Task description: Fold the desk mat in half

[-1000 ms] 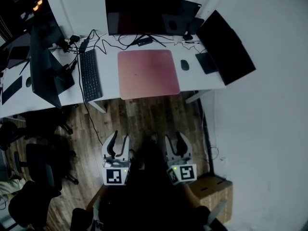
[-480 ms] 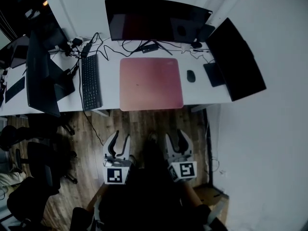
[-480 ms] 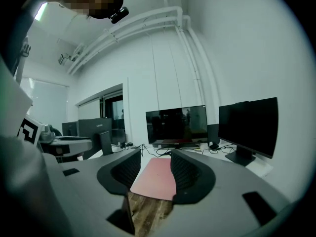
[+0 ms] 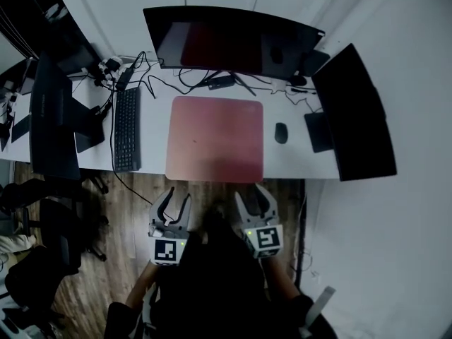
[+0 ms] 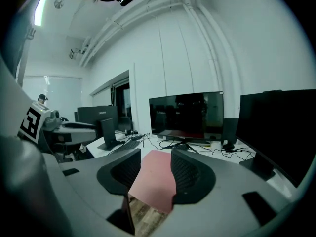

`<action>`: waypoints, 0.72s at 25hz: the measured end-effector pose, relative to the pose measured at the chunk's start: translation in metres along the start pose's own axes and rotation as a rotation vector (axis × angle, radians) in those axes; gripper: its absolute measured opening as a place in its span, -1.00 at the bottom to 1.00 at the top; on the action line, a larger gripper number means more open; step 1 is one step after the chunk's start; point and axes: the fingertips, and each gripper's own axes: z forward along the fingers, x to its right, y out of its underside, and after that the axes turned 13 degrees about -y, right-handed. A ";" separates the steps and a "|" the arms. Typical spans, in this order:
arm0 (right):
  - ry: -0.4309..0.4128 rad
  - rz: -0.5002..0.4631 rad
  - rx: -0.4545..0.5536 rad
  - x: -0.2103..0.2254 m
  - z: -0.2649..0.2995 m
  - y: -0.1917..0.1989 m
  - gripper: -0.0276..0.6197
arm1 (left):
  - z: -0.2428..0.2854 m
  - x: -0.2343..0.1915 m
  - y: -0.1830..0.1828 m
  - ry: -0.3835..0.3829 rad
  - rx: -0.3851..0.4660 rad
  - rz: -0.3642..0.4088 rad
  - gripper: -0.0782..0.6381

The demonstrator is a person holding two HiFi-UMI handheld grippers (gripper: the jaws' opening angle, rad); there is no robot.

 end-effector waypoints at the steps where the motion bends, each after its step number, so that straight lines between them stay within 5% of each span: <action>1: -0.024 -0.001 -0.030 0.007 0.005 0.004 -0.37 | 0.007 0.005 0.003 0.010 -0.017 0.033 -0.35; 9: -0.161 -0.130 -0.289 0.042 0.052 0.068 -0.37 | 0.053 0.031 0.042 0.113 -0.109 0.295 -0.30; 18: -0.278 -0.184 -0.544 0.041 0.086 0.143 -0.37 | 0.085 0.040 0.147 0.276 -0.289 0.544 -0.23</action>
